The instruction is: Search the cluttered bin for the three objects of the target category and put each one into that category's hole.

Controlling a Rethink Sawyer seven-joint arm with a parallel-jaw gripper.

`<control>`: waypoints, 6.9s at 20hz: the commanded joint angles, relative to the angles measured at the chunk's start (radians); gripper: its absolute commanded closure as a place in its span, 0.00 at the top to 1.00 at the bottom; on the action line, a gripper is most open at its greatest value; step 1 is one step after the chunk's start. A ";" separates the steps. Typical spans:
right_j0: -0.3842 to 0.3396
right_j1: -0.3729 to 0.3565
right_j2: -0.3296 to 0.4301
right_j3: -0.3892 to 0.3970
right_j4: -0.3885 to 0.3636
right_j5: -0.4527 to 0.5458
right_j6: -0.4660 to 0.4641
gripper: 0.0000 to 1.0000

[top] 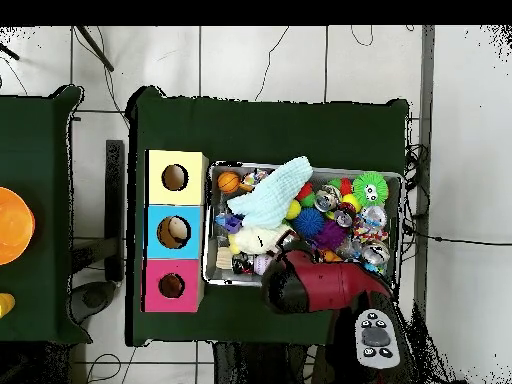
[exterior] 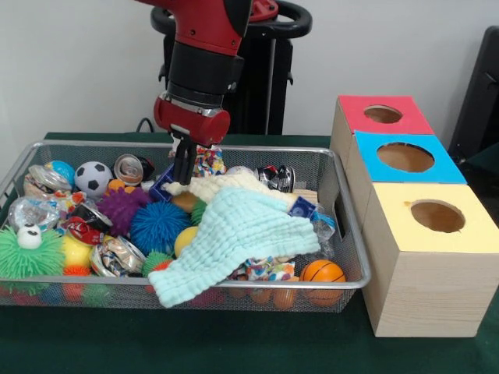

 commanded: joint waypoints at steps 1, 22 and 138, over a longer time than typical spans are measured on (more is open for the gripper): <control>-0.003 0.004 0.084 0.015 -0.054 0.124 -0.088 0.00; 0.021 -0.005 0.093 0.067 -0.010 0.135 0.056 0.00; 0.093 -0.267 0.054 0.009 0.158 0.745 -0.266 0.00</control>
